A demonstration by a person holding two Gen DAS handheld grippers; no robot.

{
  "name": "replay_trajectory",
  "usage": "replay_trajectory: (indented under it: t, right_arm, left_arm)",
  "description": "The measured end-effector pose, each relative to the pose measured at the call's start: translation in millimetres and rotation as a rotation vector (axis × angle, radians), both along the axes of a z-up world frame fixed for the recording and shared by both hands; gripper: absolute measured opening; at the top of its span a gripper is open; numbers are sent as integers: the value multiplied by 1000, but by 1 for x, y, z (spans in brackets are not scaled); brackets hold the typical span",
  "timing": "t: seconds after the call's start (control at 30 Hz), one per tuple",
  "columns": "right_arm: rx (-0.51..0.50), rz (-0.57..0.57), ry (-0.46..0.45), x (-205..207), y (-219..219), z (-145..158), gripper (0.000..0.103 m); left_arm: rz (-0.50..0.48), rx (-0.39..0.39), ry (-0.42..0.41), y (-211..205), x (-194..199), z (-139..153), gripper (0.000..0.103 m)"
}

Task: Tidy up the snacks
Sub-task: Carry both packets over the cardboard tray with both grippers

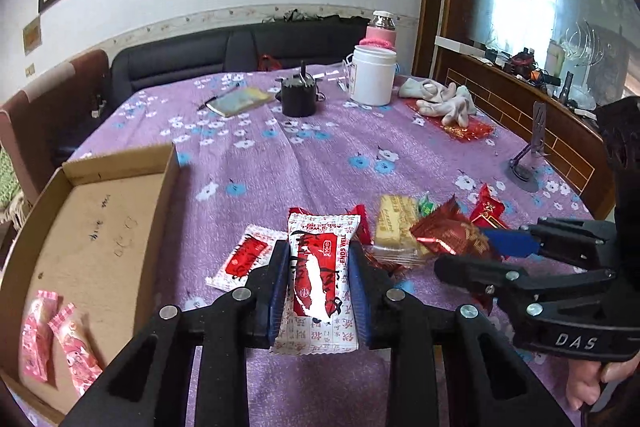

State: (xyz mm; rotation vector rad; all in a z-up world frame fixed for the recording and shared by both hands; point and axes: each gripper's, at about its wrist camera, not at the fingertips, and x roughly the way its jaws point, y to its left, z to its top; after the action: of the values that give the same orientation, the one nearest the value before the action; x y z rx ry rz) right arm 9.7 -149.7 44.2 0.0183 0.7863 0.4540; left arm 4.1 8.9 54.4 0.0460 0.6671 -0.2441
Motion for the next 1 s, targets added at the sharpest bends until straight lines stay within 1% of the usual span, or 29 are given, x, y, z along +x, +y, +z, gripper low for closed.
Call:
replay_trajectory:
  t: [0.27, 0.4, 0.8, 1.0]
  right_arm:
    - [19, 32, -34, -7, 8, 1, 39]
    - [24, 34, -32, -7, 9, 1, 39]
    - [33, 18, -32, -5, 7, 0, 39]
    - [54, -9, -34, -4, 3, -1, 39]
  left_arm:
    - [18, 41, -28, -1, -2, 0, 30]
    - [22, 53, -34, -1, -3, 0, 30]
    - [23, 54, -39, 1, -3, 1, 30]
    - [31, 35, -52, 9, -4, 6, 30]
